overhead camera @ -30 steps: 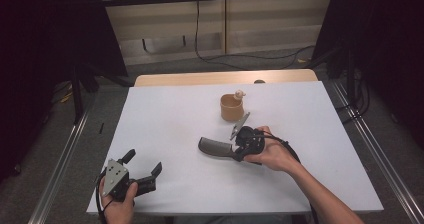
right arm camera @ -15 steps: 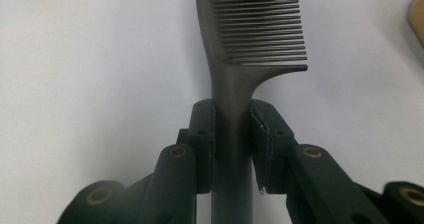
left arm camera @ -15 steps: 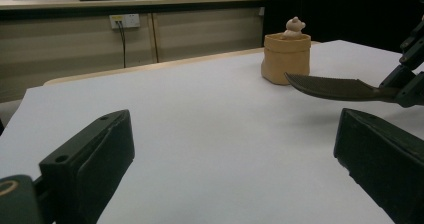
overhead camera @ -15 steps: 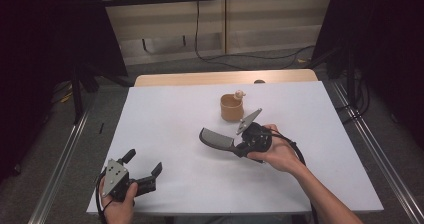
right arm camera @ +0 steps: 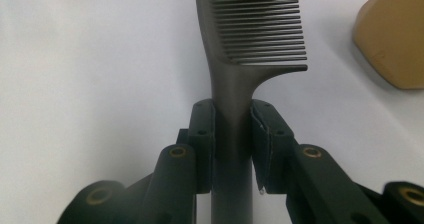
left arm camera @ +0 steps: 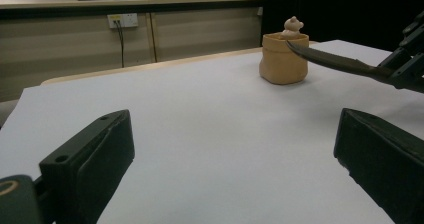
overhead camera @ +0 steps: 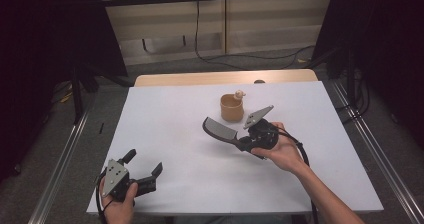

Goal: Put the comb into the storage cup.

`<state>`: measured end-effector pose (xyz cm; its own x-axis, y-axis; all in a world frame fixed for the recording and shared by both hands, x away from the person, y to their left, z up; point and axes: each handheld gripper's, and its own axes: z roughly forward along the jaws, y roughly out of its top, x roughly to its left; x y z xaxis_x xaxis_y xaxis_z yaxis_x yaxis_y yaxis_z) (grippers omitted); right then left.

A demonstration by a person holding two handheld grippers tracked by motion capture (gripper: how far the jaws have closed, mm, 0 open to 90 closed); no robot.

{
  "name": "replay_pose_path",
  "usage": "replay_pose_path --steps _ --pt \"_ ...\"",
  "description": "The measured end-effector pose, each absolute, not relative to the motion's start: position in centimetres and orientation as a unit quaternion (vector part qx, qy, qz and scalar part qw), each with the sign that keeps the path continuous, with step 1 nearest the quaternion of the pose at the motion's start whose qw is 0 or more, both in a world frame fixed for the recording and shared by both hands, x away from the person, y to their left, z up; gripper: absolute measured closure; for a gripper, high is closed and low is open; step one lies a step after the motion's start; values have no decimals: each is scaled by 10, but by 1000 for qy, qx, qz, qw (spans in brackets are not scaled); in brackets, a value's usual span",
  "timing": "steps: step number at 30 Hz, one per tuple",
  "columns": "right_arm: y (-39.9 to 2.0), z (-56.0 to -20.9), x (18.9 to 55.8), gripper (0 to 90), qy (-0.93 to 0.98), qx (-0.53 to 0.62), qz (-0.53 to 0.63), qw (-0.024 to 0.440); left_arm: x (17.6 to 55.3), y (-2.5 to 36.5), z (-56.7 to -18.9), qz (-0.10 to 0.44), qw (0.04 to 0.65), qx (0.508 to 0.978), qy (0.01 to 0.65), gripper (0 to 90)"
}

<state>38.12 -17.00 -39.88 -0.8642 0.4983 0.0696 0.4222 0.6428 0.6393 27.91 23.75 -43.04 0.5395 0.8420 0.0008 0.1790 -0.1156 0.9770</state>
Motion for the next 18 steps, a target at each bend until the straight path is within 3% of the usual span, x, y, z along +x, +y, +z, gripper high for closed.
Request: replay_pose_path --steps 18 --pt "-185 -393 383 725 871 290 387 85 279 237 -431 299 550 684 373 29"
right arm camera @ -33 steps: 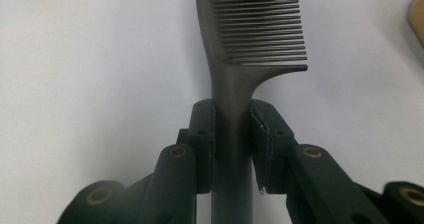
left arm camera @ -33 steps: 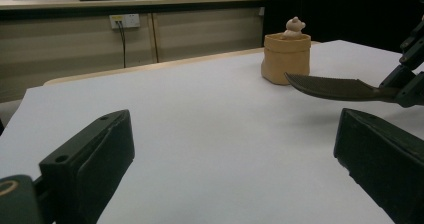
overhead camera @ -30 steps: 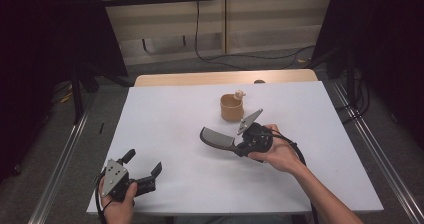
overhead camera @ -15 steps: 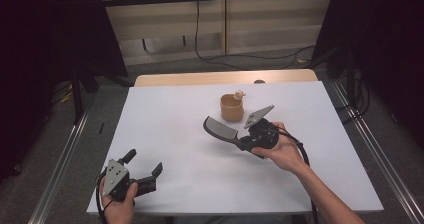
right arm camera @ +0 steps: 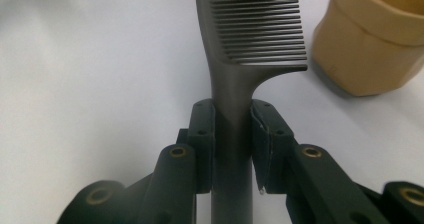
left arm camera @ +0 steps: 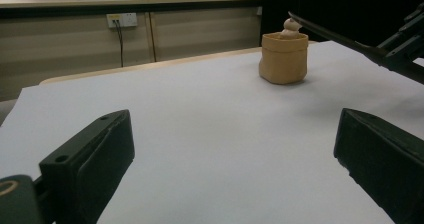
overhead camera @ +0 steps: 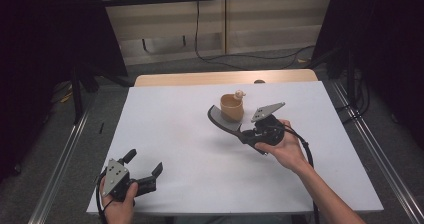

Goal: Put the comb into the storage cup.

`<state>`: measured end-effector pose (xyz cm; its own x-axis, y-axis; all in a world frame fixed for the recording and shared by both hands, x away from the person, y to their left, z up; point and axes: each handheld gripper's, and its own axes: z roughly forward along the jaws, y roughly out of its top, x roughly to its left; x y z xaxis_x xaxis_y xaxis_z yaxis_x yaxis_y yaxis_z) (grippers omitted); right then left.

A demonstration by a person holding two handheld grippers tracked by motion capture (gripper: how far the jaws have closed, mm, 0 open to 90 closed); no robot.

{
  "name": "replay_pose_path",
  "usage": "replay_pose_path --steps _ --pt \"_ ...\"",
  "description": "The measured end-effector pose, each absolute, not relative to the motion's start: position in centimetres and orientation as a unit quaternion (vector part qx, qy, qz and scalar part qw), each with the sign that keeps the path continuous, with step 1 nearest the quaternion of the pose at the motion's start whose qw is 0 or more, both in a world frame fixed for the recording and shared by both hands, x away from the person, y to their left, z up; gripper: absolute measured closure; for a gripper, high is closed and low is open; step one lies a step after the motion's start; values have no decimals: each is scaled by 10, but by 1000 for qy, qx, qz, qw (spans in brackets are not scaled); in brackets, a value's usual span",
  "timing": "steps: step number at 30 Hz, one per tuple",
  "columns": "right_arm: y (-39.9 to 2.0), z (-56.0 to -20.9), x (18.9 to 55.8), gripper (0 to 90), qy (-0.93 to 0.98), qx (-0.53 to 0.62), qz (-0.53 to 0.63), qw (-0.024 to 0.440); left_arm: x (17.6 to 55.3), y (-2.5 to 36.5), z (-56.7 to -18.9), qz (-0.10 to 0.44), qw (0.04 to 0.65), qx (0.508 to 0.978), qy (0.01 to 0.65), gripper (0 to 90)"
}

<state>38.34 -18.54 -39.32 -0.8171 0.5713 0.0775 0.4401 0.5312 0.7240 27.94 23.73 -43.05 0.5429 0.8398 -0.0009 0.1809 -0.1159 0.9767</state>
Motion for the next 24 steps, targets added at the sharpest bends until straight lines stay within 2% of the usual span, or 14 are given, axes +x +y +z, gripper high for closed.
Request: replay_pose_path --steps 10,24 --pt "-194 -387 384 725 838 311 436 108 280 238 -430 300 549 686 372 28" --pt "-196 -378 391 725 822 310 466 107 280 237 -431 300 550 683 375 29"
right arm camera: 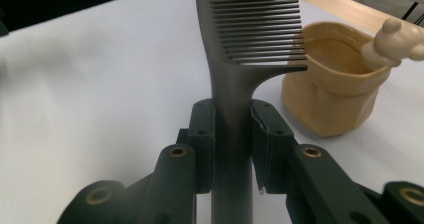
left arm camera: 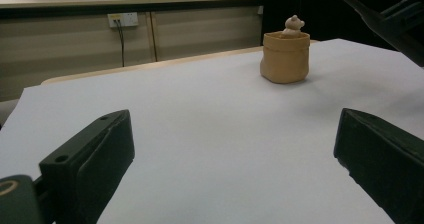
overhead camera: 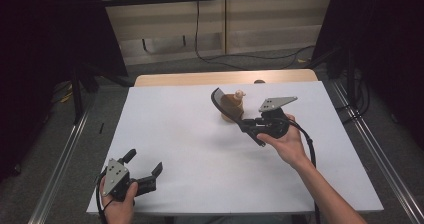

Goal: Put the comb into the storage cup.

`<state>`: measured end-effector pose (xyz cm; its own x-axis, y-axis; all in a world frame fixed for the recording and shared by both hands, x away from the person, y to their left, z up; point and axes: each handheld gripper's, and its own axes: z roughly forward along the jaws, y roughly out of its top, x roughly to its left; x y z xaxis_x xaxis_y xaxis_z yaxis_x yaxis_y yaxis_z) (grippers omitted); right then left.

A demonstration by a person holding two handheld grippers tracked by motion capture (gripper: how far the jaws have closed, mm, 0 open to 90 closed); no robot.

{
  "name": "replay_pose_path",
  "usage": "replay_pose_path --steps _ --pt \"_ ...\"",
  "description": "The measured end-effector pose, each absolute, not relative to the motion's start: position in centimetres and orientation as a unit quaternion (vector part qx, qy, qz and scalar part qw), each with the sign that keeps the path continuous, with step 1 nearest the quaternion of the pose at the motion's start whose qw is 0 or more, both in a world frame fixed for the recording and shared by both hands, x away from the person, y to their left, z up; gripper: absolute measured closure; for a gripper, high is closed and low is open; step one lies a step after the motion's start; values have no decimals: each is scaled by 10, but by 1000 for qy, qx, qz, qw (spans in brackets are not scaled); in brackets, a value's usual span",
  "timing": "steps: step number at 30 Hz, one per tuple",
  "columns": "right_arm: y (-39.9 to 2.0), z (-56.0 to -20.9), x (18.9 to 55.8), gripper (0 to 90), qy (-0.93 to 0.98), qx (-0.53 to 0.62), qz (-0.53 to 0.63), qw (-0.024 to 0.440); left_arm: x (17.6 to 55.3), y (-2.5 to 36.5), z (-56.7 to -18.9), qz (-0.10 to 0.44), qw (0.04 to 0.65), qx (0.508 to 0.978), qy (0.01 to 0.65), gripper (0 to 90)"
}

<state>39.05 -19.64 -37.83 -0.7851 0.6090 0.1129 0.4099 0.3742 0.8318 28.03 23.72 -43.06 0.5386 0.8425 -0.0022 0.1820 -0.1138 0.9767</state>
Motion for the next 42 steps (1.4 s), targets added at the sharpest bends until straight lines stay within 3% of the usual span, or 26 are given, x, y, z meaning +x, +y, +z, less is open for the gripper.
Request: replay_pose_path --steps 42 --pt "-192 -349 432 725 766 312 545 136 281 237 -431 298 552 684 372 28"
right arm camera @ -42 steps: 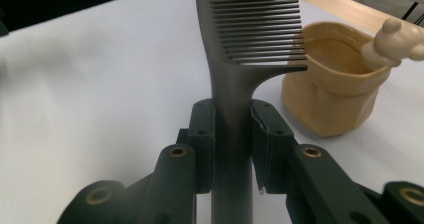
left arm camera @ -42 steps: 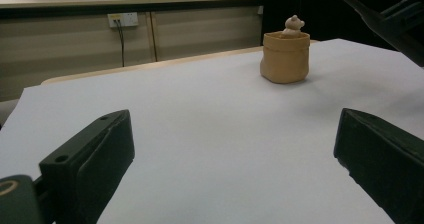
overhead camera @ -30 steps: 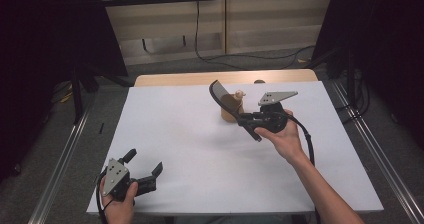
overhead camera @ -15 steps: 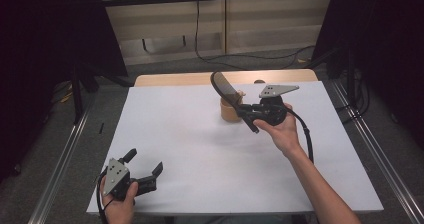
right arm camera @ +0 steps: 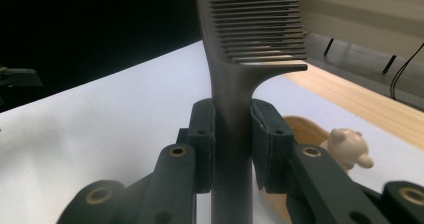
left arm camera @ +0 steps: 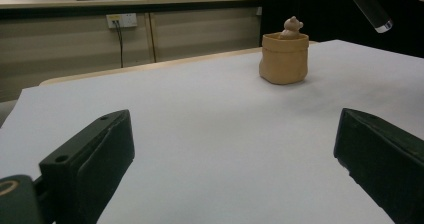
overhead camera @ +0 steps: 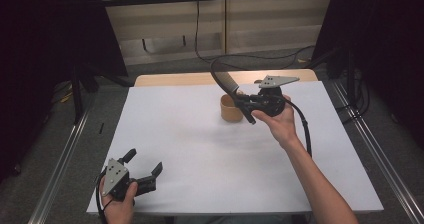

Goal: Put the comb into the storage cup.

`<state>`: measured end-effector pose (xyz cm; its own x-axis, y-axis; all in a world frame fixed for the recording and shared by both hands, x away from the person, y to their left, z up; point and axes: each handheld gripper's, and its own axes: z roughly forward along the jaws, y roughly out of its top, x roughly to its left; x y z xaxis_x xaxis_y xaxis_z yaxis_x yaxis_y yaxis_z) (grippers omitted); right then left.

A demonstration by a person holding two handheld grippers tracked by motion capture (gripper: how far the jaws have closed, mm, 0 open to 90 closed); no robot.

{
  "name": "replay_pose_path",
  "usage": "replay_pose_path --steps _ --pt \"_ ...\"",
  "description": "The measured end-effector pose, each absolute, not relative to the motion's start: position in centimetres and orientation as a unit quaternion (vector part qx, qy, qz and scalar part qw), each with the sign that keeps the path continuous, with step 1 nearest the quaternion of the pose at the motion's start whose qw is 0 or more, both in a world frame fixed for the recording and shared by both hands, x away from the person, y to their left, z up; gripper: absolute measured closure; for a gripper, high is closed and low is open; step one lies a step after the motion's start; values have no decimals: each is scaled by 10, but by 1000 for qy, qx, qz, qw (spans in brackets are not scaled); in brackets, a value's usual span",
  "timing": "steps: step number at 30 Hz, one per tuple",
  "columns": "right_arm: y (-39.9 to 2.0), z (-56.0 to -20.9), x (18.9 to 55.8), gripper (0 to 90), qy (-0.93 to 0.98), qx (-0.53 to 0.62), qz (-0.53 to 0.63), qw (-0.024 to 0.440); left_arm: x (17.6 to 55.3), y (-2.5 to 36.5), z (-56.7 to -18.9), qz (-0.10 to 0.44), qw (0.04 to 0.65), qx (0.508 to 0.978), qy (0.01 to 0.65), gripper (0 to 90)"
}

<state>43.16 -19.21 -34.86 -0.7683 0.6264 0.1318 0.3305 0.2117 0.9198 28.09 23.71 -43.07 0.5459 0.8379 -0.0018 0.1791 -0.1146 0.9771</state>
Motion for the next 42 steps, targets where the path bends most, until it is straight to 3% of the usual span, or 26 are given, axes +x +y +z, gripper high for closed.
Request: replay_pose_path --steps 42 --pt "-166 -347 482 725 767 308 538 165 280 237 -431 296 554 685 370 29"
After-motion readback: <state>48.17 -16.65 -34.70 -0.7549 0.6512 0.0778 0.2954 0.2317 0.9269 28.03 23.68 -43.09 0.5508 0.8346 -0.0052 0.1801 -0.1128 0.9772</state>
